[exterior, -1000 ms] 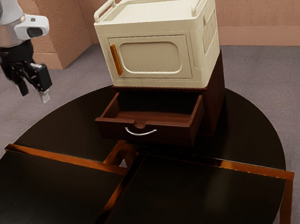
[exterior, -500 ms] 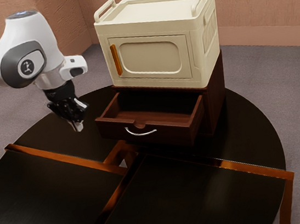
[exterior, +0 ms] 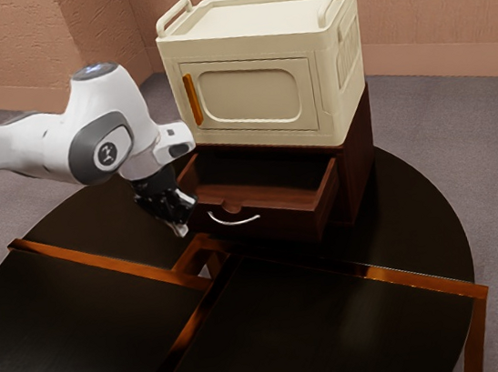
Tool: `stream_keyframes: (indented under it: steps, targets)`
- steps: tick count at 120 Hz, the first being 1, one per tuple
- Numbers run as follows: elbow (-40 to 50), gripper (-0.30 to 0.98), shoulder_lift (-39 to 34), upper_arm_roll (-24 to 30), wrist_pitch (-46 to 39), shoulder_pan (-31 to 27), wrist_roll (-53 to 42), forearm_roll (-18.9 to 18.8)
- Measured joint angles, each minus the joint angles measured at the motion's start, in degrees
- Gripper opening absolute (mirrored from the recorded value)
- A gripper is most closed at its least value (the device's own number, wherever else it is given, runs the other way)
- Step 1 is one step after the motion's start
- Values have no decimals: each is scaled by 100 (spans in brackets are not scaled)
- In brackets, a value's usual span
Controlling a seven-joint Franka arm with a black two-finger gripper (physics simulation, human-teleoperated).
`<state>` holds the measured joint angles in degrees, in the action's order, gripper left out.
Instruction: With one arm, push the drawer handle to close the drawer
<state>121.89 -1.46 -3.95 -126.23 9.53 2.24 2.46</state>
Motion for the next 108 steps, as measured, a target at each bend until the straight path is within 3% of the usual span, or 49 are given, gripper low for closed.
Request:
stream_keyframes:
  steps: [65, 108]
  targets:
    - [33, -10, 457, 9, -753, 460, -161, 148]
    - [-1498, -10, 1679, 0, -815, 246, -278, 144]
